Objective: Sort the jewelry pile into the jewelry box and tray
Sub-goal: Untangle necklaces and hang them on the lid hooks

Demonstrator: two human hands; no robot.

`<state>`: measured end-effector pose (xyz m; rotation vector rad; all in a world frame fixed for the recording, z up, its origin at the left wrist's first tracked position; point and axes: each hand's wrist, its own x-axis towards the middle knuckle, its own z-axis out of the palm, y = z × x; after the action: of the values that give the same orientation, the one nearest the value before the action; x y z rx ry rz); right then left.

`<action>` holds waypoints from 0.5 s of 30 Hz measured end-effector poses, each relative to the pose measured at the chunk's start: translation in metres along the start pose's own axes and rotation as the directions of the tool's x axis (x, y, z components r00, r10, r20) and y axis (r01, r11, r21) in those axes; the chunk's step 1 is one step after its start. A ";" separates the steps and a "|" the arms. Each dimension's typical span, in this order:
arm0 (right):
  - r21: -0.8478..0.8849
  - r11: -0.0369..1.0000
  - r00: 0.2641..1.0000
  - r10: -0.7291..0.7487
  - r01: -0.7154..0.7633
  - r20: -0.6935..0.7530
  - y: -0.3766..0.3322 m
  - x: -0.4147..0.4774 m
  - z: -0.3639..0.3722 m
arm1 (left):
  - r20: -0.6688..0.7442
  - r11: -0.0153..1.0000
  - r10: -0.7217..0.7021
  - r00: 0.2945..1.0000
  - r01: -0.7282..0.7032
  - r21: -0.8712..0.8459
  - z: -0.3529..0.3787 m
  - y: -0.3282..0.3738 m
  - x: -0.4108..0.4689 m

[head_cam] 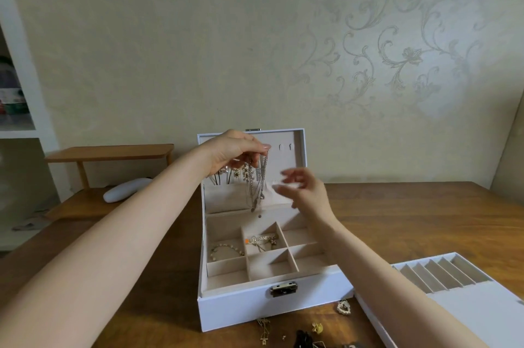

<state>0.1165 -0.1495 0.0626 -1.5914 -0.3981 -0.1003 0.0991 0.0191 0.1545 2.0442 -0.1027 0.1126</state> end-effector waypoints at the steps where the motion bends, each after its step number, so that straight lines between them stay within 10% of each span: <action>1: 0.044 0.998 0.998 -0.035 0.033 0.044 -0.009 0.005 -0.002 | 0.013 0.998 0.017 1.000 -0.017 0.056 0.001 0.001 0.000; 5: 0.140 0.989 0.943 0.004 -0.054 0.334 -0.041 0.027 -0.006 | 0.032 0.975 0.078 0.996 -0.083 0.208 0.005 0.001 0.005; 15: -0.007 0.998 0.916 0.053 -0.055 0.397 -0.046 0.062 -0.020 | -0.023 0.985 0.132 0.991 -0.129 0.116 0.009 0.000 0.015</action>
<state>0.1631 -0.1568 0.1269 -1.6157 -0.6677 0.2726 0.1142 0.0107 0.1528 2.1488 -0.2153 0.2365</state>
